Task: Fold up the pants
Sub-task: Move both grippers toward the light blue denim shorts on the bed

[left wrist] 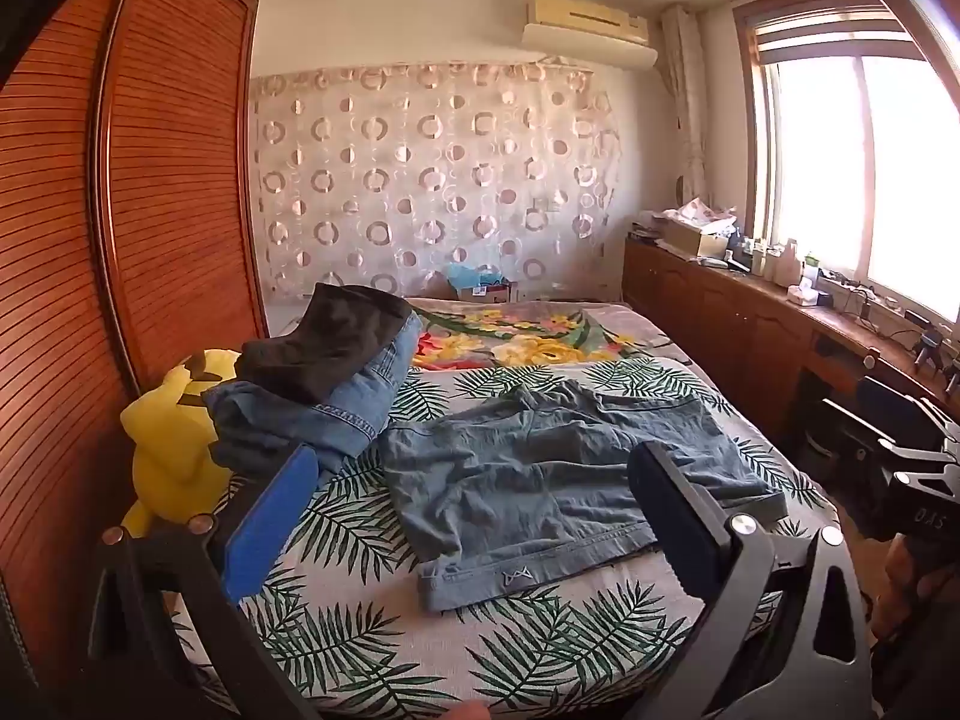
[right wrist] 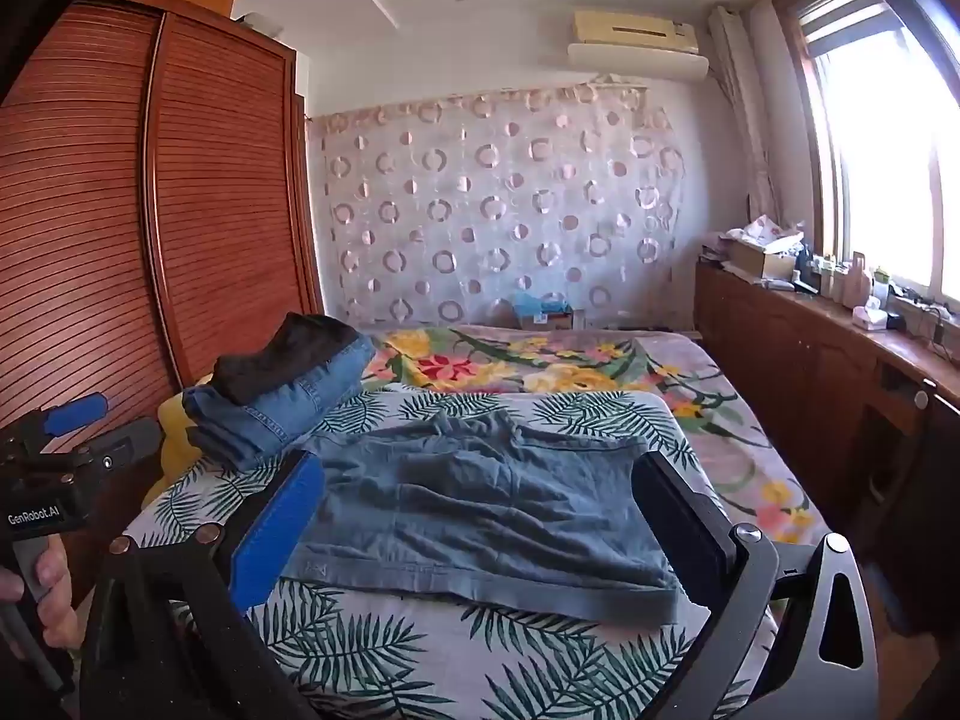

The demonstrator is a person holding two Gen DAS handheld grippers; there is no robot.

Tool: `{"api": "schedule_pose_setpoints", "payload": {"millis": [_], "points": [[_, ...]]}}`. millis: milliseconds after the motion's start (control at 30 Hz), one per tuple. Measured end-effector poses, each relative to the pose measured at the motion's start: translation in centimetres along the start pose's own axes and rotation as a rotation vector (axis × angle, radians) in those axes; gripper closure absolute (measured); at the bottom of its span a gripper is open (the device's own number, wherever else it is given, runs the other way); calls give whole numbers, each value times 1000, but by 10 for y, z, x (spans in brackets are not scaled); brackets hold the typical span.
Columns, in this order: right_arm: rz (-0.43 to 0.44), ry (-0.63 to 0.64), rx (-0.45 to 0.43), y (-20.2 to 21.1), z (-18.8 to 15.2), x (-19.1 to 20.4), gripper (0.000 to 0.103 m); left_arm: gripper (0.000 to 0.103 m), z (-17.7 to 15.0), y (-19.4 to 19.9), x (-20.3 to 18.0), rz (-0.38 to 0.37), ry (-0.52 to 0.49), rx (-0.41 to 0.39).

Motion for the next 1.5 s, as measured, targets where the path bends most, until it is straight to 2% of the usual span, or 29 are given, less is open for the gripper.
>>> {"api": "schedule_pose_setpoints", "payload": {"millis": [367,1500], "points": [[-7,-14,34,1,3,-2,1,0,-1,-1,0,1,-1,5],[-15,-13,19,-1,-1,0,1,0,-6,-3,3,1,-1,9]]}}
Point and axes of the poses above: each gripper's, at about its wrist camera, not at the fingertips, and y roughly against the way its jaws point, x to its left, z to its top, the point moved 3 cm from there along -y, roughly the way its jaws point, and after that the axes turned 3 degrees about -x, right-handed, at the moved point
